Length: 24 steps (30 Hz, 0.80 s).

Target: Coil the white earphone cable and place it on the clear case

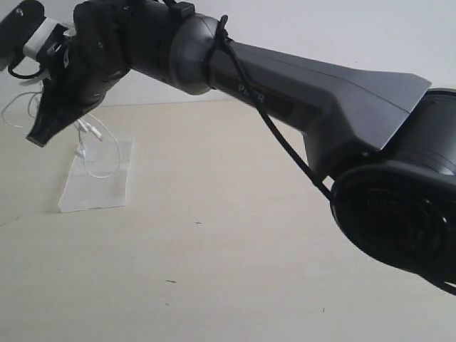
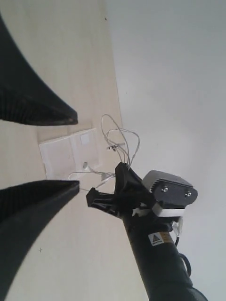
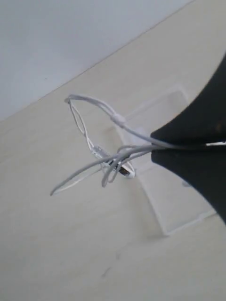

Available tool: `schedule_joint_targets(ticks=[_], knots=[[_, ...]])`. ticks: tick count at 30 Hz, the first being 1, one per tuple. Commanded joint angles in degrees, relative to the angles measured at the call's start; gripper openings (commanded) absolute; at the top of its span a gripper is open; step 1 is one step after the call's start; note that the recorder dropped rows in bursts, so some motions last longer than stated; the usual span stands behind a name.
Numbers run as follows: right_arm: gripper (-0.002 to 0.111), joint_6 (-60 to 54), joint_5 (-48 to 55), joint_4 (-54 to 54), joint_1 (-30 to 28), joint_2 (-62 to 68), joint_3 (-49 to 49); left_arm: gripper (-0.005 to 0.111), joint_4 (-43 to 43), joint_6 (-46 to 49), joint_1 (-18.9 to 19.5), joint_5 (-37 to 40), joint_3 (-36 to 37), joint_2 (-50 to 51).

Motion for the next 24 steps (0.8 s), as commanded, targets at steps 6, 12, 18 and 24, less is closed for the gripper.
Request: schedule_joint_targets(ticks=[6, 12, 18, 24], knots=[[0.000, 1.25, -10.92, 26.48, -4.70, 1.74, -0.46, 0.039, 0.72, 0.04, 0.10, -0.48, 0.21, -0.29], [0.000, 1.89, -9.06, 36.23, -5.11, 2.55, -0.46, 0.039, 0.85, 0.04, 0.10, -0.47, 0.21, -0.29], [0.000, 5.25, -2.56, 42.57, -5.11, 0.89, -0.46, 0.039, 0.86, 0.15, 0.10, -0.47, 0.21, -0.29], [0.000, 5.94, -1.08, 46.49, -5.11, 0.35, -0.46, 0.039, 0.86, 0.15, 0.10, -0.47, 0.21, -0.29]])
